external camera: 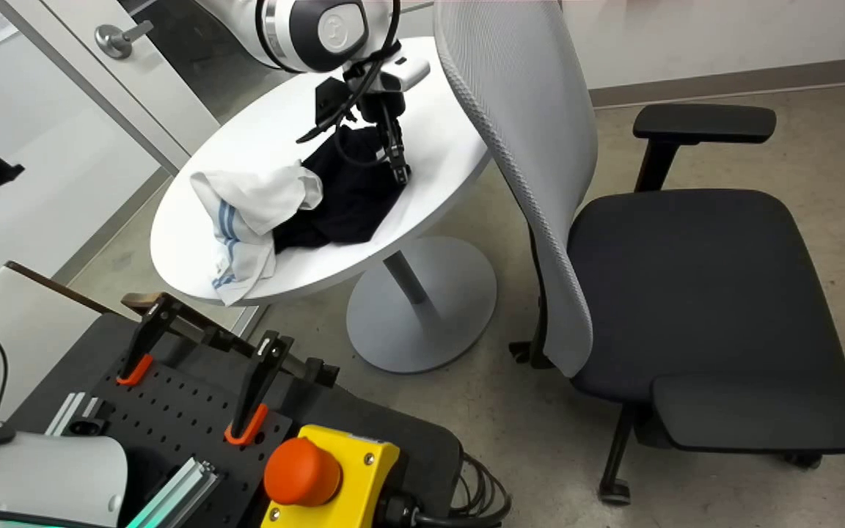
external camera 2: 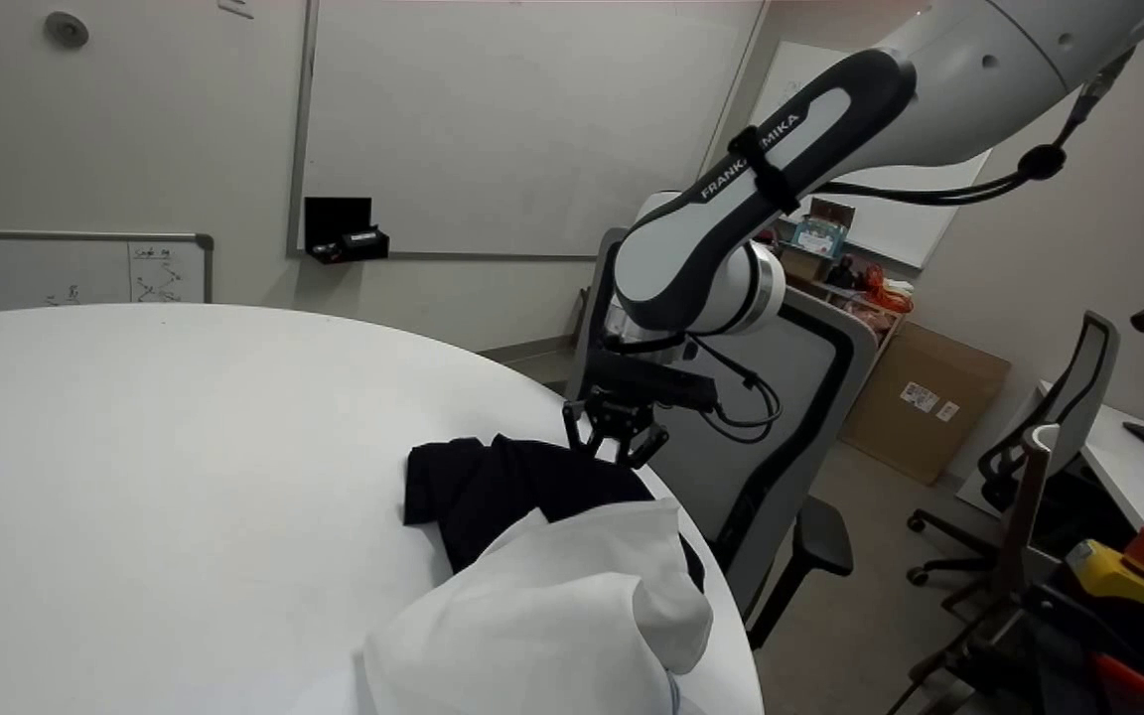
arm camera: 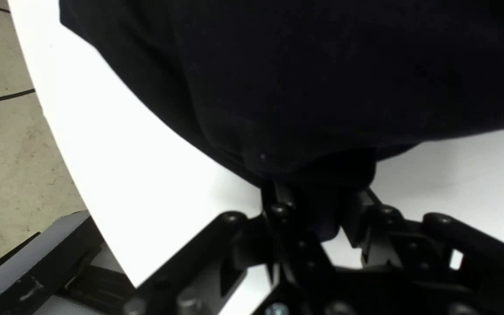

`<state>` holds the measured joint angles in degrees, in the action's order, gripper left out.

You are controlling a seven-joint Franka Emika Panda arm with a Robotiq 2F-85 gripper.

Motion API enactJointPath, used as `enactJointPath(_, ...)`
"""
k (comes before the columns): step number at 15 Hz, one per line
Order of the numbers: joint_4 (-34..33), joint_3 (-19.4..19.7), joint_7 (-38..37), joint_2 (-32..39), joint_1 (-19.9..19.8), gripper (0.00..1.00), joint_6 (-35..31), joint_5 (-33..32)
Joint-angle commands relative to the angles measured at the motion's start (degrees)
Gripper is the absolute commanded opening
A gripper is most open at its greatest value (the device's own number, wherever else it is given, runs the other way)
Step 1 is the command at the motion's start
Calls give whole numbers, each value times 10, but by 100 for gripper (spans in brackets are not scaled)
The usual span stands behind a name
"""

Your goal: Hang the black shirt on the back of the chair

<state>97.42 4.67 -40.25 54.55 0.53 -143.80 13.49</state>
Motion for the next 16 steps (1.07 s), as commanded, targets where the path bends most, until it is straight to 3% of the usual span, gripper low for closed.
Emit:
enactJointPath(1,-15,5,11,5,6,2,21,0)
enactJointPath(6,13,-2,23,-41,-1,2,37,5)
enactJointPath(16,111,-22,73,-280,-33,2,117,55)
